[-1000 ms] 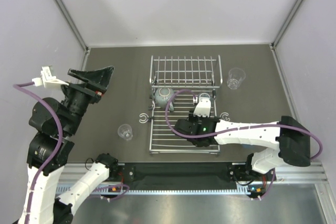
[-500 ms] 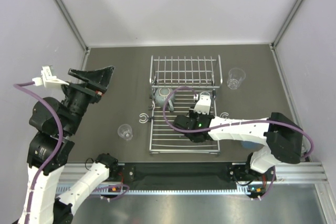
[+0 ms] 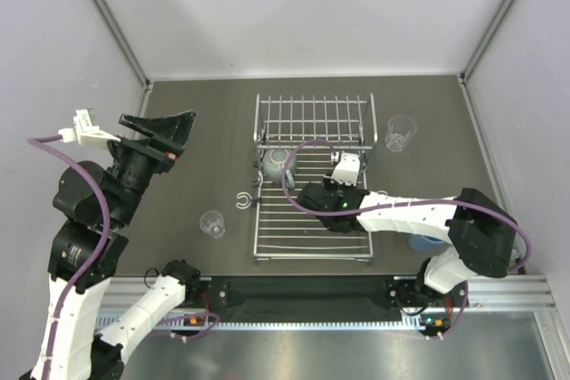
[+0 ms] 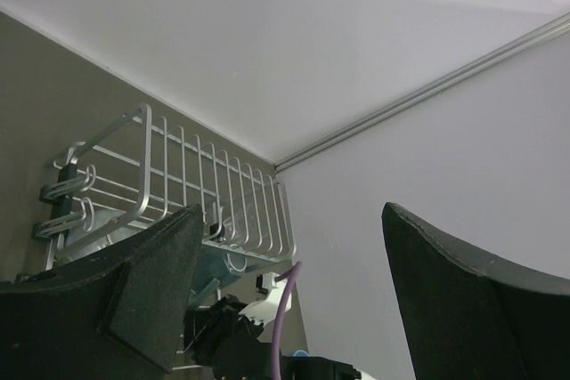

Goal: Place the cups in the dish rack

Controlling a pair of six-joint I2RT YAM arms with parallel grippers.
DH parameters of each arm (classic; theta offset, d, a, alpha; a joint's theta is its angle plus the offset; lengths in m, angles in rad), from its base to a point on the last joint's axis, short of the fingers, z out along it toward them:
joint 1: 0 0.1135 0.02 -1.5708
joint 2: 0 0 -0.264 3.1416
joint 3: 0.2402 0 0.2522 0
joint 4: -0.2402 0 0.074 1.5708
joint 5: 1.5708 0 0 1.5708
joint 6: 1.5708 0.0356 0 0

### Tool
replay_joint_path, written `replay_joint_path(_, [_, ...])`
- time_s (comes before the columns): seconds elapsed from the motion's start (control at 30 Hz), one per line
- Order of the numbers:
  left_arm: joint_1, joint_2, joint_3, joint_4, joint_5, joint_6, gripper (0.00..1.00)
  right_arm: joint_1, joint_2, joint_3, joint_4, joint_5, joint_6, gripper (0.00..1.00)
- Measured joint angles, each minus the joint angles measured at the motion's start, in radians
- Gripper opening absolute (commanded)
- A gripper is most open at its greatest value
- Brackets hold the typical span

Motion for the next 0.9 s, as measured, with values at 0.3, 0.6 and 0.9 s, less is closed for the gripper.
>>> replay_joint_path(0.3, [0.0, 0.024, 0.004, -0.012, -0.04, 0.077, 0.86, 0.021, -0.023, -0.029, 0.056, -0.072, -0.116, 0.51])
replay_joint_path(0.6, [0.0, 0.131, 0.029, -0.048, -0.142, 0.227, 0.86, 0.144, -0.265, -0.109, -0.012, -0.122, -0.131, 0.54])
replay_joint_path(0.9, [0.0, 0.187, 0.029, -0.098, -0.304, 0.322, 0.86, 0.145, -0.578, -0.149, -0.164, -0.171, -0.122, 0.56])
